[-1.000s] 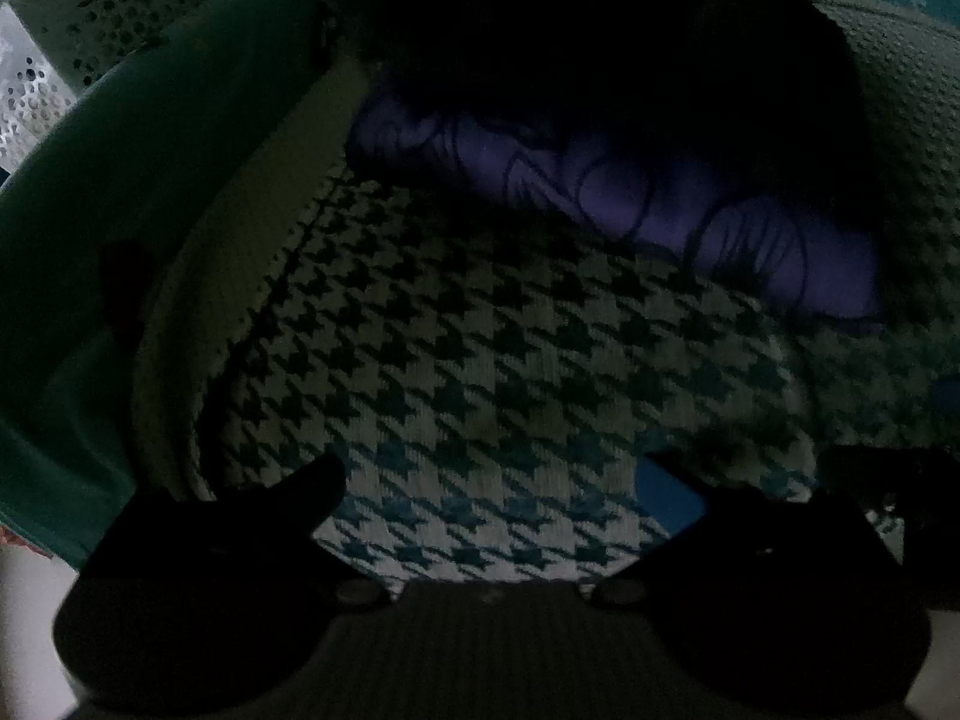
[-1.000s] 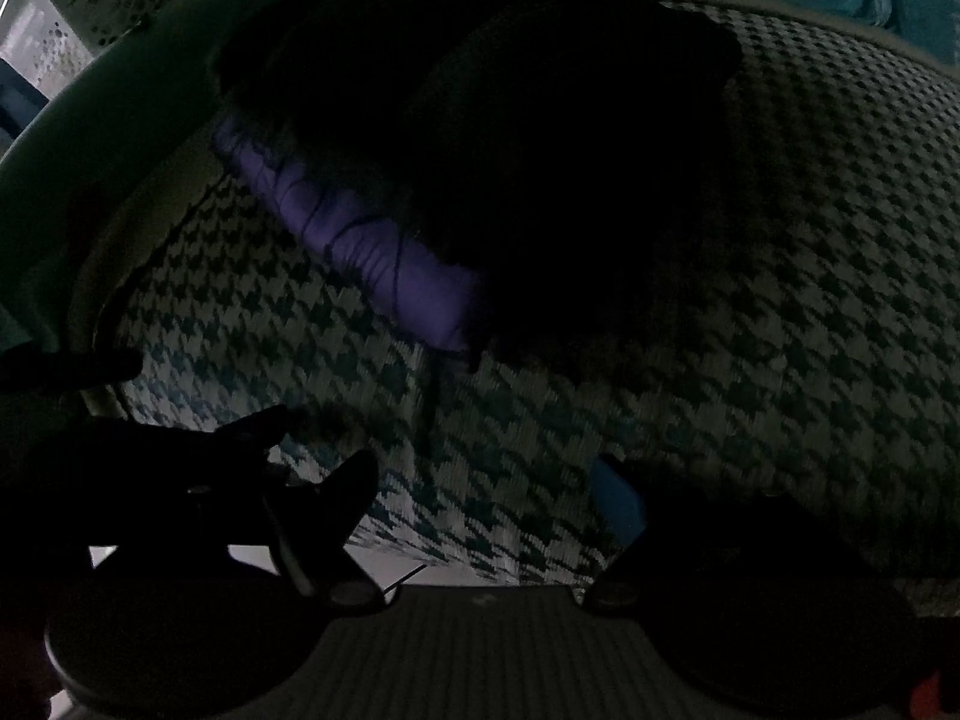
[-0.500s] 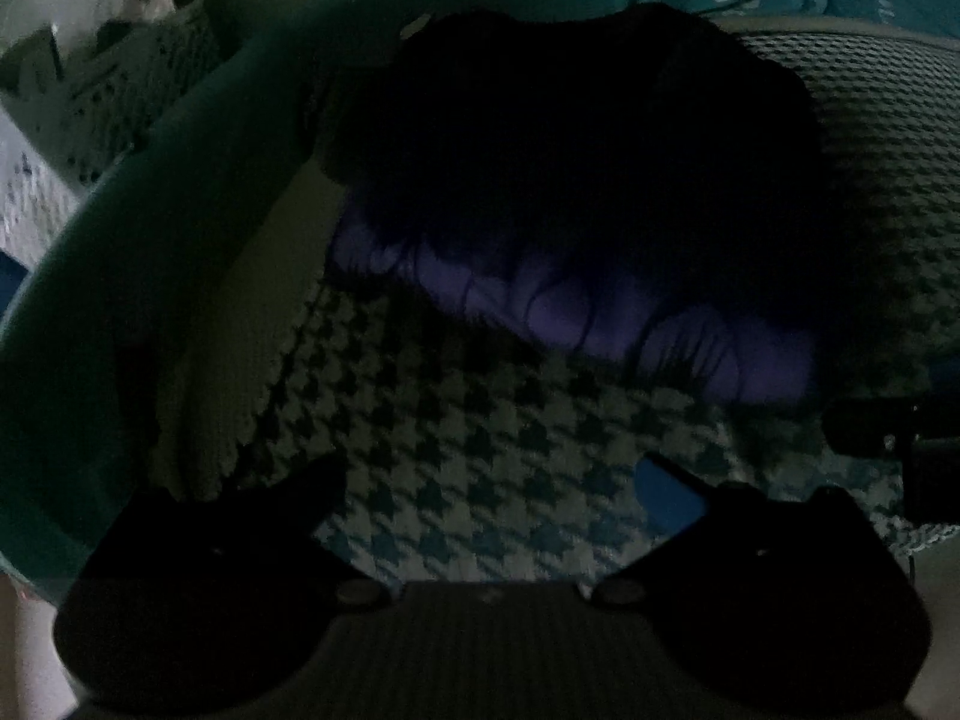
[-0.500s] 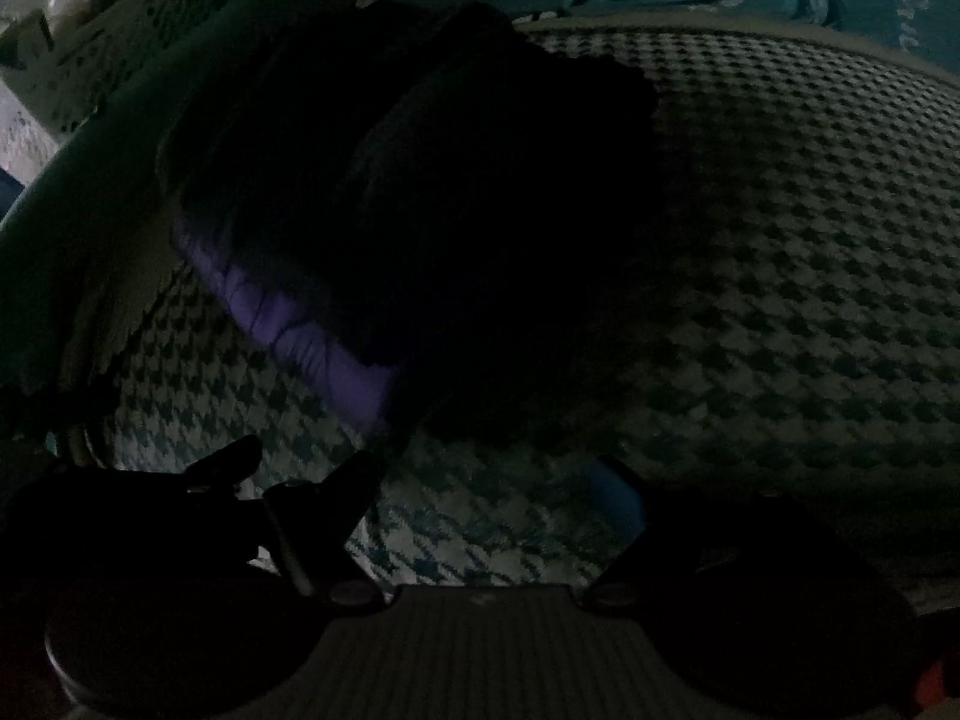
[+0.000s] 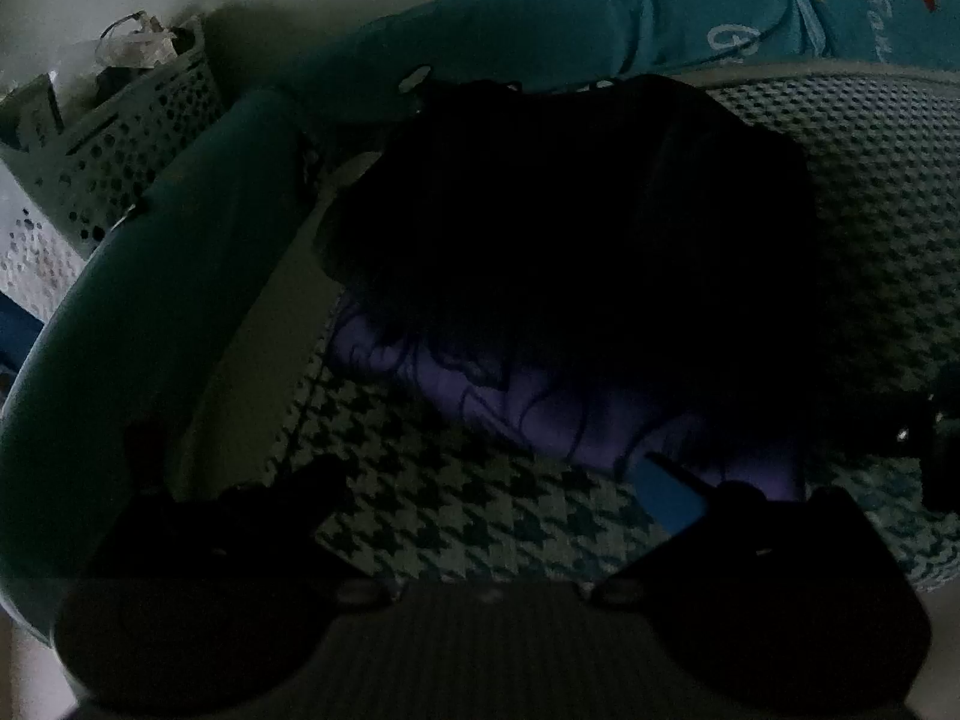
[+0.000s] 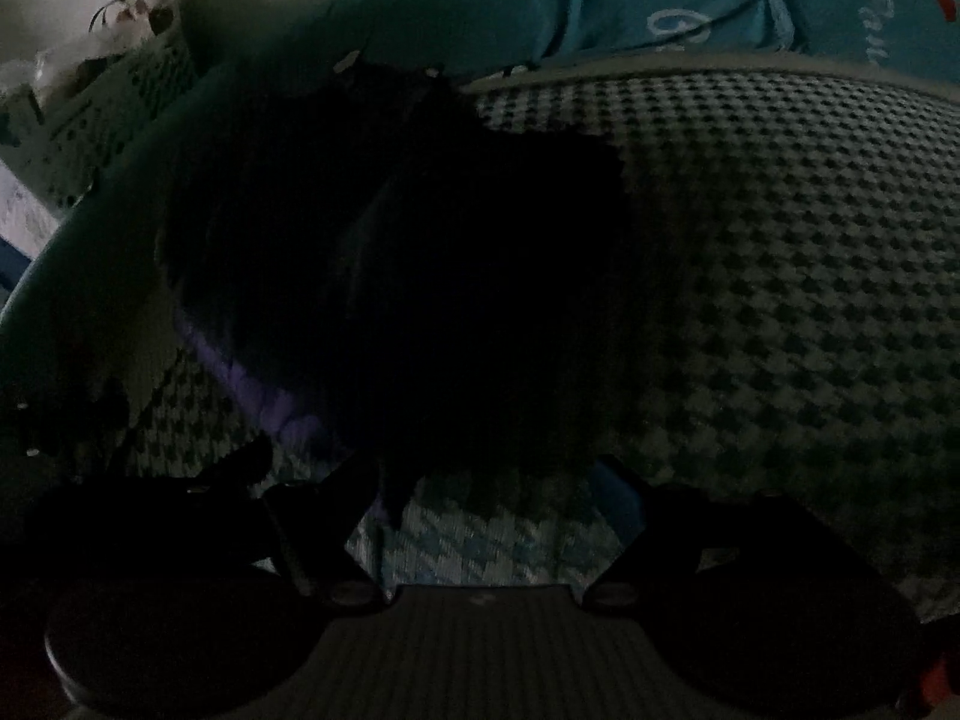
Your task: Fold clothes
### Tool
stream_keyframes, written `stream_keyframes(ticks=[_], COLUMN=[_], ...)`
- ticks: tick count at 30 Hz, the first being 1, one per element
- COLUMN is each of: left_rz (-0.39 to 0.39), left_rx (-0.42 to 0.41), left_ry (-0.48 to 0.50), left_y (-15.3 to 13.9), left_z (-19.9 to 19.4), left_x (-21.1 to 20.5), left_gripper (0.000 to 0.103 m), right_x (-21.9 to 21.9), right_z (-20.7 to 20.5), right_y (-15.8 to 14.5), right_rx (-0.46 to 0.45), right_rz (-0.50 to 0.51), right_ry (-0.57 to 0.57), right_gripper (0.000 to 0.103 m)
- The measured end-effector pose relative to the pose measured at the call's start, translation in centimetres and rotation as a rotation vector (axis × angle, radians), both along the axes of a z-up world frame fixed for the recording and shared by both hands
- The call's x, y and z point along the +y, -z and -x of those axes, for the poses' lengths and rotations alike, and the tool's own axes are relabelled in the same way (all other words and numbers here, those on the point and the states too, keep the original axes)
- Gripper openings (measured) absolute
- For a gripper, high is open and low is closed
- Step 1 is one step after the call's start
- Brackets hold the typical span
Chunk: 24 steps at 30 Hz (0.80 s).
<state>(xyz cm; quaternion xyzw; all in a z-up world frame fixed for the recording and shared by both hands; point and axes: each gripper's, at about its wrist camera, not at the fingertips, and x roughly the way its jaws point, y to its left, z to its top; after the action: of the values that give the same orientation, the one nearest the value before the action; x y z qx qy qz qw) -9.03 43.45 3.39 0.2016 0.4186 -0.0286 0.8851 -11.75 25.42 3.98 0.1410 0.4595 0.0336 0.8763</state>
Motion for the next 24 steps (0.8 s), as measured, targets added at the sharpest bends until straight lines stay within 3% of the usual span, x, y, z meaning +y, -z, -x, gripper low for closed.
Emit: stream_keyframes(ticks=[24], left_rz=[-0.006], left_rx=[-0.01], left_ry=[0.025], left_y=[-0.5], left_z=[0.1], left_x=[-2.0], left_gripper=[0.103], right_x=[-1.8], right_z=[0.3], right_y=[-1.4], right_rx=[-0.006], right_rz=[-0.017], right_ry=[0.018], right_gripper=[0.078])
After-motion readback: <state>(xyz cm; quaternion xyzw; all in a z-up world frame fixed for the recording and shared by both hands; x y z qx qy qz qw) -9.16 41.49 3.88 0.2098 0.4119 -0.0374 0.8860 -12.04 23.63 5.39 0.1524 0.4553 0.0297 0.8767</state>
